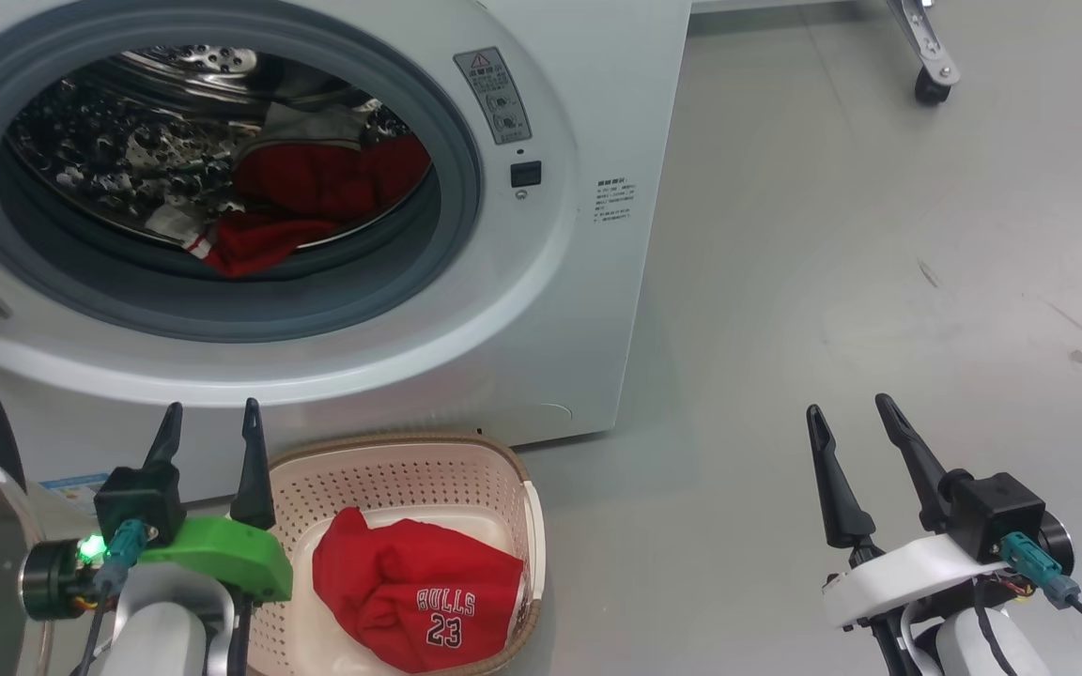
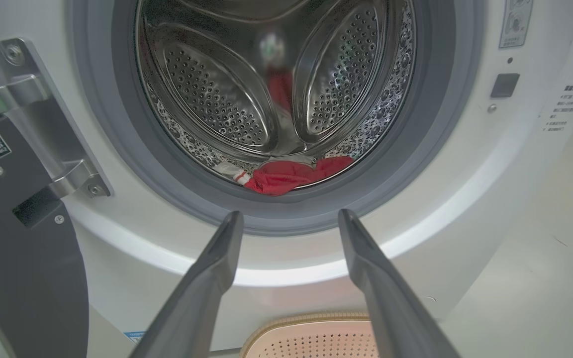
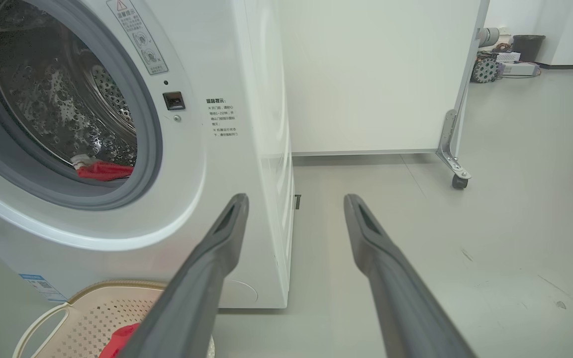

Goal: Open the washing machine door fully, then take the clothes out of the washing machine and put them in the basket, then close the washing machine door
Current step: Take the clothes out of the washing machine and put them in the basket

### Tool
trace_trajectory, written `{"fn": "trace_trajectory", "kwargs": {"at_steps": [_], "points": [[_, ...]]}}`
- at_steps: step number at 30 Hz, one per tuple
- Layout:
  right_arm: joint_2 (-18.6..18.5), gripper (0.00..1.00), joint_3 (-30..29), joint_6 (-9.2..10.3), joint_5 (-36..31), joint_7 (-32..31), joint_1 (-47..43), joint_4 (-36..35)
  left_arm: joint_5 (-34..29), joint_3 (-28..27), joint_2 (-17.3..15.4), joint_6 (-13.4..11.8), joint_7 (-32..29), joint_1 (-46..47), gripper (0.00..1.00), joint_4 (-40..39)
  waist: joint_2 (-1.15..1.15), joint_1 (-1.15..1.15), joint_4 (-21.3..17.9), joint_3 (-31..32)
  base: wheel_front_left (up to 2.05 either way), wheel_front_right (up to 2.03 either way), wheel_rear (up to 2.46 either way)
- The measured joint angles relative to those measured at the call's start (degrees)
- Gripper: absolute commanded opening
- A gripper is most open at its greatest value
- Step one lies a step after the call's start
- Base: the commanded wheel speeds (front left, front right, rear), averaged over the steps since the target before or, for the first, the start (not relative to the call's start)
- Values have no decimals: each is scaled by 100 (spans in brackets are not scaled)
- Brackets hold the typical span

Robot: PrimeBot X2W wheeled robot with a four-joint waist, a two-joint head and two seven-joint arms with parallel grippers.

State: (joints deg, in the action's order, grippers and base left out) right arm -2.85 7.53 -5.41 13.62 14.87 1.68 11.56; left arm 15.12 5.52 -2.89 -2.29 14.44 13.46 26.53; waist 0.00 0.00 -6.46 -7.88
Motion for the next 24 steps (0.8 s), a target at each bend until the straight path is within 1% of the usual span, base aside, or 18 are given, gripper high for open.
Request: {"fn": "trace_trajectory", "kwargs": {"at_steps": [2,10,14,24], "points": [[-4,100,0,0,-9,0,-38,1,-29,-9,0,-44,0,-159,100,-147,0,0,38,106,0,0,0],[-56,100,-36,15,-31,0,-287,-21,-80,-23,-1,-53,-1,-754,100,-659,0,0,167,444,0,0,0],[-76,100,-92,53,-58,0,-377,-33,-118,-26,-2,-96,0,-972,100,-877,0,0,221,549,0,0,0],[-74,100,-70,60,-67,0,-493,-87,-181,-14,-3,-112,0,-1463,100,-1283,0,0,338,710,0,0,0]]}}
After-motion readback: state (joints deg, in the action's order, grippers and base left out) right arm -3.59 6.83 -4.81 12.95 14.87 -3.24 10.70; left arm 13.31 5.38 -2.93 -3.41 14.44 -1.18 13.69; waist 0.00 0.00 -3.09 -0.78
